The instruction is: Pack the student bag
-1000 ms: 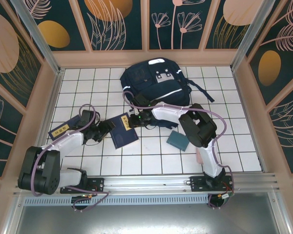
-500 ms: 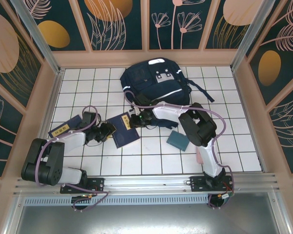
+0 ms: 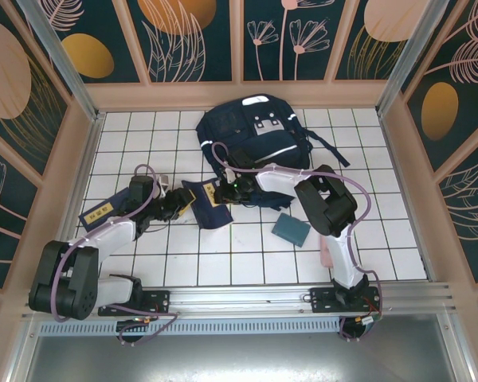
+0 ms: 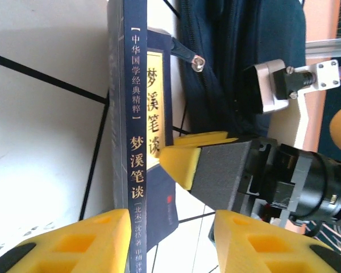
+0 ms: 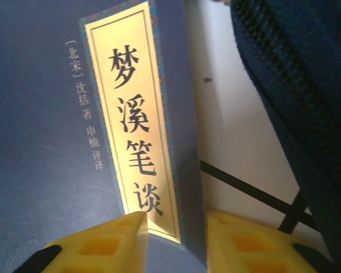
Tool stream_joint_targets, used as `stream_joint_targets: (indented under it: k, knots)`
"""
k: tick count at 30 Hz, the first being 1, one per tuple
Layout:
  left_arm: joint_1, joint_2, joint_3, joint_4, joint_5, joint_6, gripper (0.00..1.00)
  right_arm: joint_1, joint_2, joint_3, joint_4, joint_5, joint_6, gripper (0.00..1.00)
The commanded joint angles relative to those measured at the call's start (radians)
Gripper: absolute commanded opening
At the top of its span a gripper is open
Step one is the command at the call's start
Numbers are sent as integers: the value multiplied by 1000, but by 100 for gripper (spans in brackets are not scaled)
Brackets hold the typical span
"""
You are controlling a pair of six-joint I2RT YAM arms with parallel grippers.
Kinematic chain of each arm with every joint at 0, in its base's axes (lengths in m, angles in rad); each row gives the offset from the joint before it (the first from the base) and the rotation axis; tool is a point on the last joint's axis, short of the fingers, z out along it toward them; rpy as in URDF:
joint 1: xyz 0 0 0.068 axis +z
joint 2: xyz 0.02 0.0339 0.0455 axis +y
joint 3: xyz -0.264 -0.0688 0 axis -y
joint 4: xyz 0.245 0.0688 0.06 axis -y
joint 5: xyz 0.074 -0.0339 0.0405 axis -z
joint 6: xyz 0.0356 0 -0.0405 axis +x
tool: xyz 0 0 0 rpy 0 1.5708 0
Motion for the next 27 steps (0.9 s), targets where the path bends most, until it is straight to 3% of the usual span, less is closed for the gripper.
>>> stream_joint_targets:
  k: [1,10,14,17,21,24,27]
  knots:
    - [-16,47,-27,90,63,-68,48,22,-7,-28,74,-103,36,35]
    - [-15,115,-12,122,72,-135,52,10,-11,-63,126,-146,79,36]
    - [-17,129,4,107,63,-130,47,7,-14,-63,118,-125,82,35]
    - [-16,119,41,1,14,-51,36,1,-24,-62,106,-100,76,35]
    - [-17,92,89,-124,-61,47,9,-11,-92,-90,136,-65,73,36]
    - [-17,22,121,-153,-119,62,1,-36,-192,-173,249,-66,115,47]
    - [-17,-77,156,-126,-170,48,0,-77,-309,-292,409,-76,199,69]
